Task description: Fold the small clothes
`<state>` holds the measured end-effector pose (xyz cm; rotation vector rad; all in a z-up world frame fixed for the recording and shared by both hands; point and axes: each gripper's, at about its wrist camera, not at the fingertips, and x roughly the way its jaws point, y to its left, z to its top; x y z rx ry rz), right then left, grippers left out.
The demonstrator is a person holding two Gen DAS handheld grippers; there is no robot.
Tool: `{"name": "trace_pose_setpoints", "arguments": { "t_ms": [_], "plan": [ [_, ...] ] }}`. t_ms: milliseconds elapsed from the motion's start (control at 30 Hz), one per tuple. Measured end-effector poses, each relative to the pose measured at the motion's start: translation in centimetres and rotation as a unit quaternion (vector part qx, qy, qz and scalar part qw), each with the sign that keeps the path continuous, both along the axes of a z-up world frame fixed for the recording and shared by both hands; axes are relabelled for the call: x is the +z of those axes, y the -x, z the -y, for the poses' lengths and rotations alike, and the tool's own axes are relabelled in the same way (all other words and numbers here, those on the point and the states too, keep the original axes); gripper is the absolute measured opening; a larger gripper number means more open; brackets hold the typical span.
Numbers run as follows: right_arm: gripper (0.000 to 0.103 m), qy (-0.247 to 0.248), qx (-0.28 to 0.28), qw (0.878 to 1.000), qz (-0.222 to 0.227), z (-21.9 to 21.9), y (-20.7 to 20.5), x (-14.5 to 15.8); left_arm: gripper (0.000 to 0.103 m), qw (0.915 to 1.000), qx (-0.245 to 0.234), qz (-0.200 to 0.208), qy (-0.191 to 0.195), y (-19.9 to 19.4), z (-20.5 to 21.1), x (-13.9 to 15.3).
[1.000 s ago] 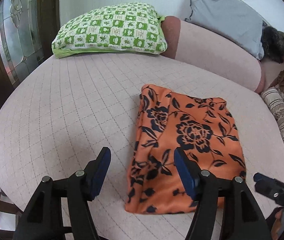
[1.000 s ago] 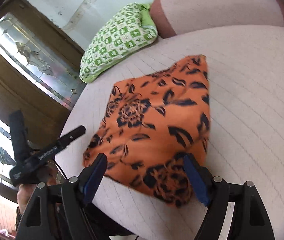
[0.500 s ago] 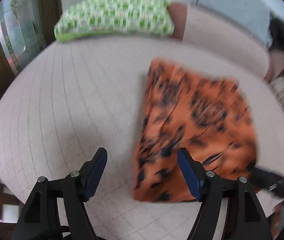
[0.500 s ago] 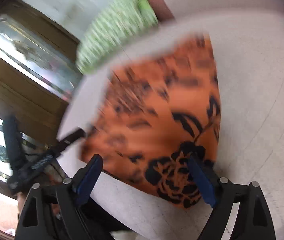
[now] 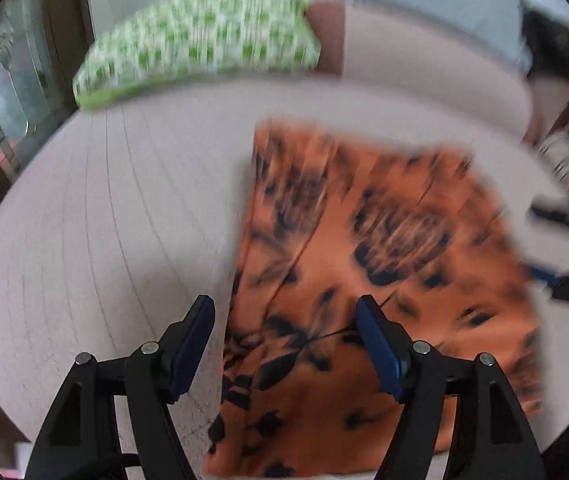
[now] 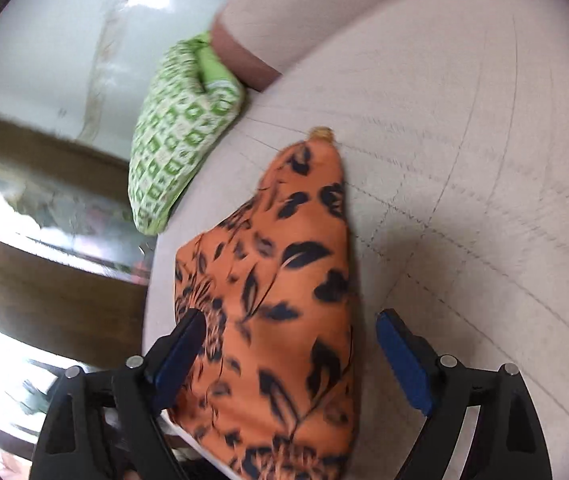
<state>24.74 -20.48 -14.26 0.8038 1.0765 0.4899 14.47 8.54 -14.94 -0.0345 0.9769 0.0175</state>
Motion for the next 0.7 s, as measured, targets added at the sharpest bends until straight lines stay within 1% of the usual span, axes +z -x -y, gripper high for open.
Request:
{"name": "trace_pose_setpoints", "arguments": {
  "t_ms": [33,67,100,133,167,200,267,300,333,367,400,433,467,500,533,567,633,667,700],
  "plan": [
    [0.089,-0.006,-0.002,1.000,-0.011,-0.1,-0.8,-0.7,0.077,0.9999,0.005,0.003,0.011,0.0,-0.4,-0.2],
    [0.085,-0.008,0.002,1.000,-0.019,-0.5,-1.3,-1.4,0.077,0.9996,0.012,0.001,0.025,0.0,-0.9,-0.2],
    [0.061,-0.002,0.011,1.000,-0.025,-1.1,-2.1,-2.2,0.077,0.9993,0.016,-0.004,0.034,-0.1,-1.4,-0.1],
    [0.037,0.001,0.019,0.999,-0.031,-1.4,-2.4,-2.6,0.077,0.9992,0.018,-0.002,0.035,-0.1,-1.7,-0.1],
    [0.033,-0.005,0.032,0.999,-0.038,-1.9,-2.7,-2.9,0.077,0.9993,0.017,-0.002,0.033,0.0,-1.8,-0.3],
    [0.031,0.015,0.032,0.999,-0.023,-2.4,-2.6,-2.2,0.078,0.9990,0.023,-0.005,0.037,0.0,-2.0,-0.5],
    [0.031,0.057,0.041,0.997,0.016,-3.2,-1.8,0.0,0.078,0.9987,0.027,-0.005,0.044,-0.1,-2.3,-0.7],
    [0.031,0.070,0.040,0.996,0.033,-3.5,-1.4,0.6,0.078,0.9984,0.028,-0.006,0.049,-0.1,-2.4,-0.7],
    [0.032,0.084,0.041,0.995,0.028,-3.6,-1.5,0.0,0.078,0.9983,0.027,-0.007,0.051,-0.1,-2.5,-0.8],
    [0.042,0.085,0.040,0.996,0.003,-3.4,-1.8,-1.0,0.078,0.9985,0.027,-0.004,0.047,0.0,-2.6,-0.8],
    [0.051,0.053,0.027,0.998,-0.018,-2.7,-2.0,-1.7,0.078,0.9988,0.026,-0.001,0.043,0.2,-2.7,-0.8],
    [0.054,0.029,0.022,0.999,-0.018,-2.1,-1.8,-1.5,0.078,0.9989,0.025,0.001,0.040,0.2,-2.6,-0.6],
    [0.062,0.009,0.020,1.000,-0.002,-1.8,-1.6,-0.8,0.078,0.9989,0.025,0.002,0.039,0.3,-2.5,-0.6],
    [0.073,0.005,0.017,1.000,0.011,-1.7,-1.6,-0.1,0.078,0.9988,0.026,0.001,0.041,0.3,-2.3,-0.5],
    [0.076,0.004,0.014,1.000,0.025,-1.7,-1.8,0.6,0.078,0.9987,0.028,0.001,0.042,0.4,-2.2,-0.4],
    [0.076,0.005,0.013,0.999,0.031,-1.8,-2.2,1.0,0.078,0.9987,0.028,0.000,0.043,0.4,-2.2,-0.4],
    [0.076,0.014,0.003,1.000,0.021,-2.1,-3.9,0.7,0.078,0.9986,0.028,-0.001,0.044,0.1,-2.0,-0.4],
    [0.062,0.016,0.004,1.000,0.008,-2.3,-4.7,0.0,0.078,0.9986,0.028,-0.001,0.045,0.1,-2.1,-0.4],
    [0.034,0.022,0.011,1.000,-0.012,-2.7,-5.6,-0.9,0.078,0.9985,0.028,-0.001,0.048,0.2,-2.2,-0.4]
  ]
}}
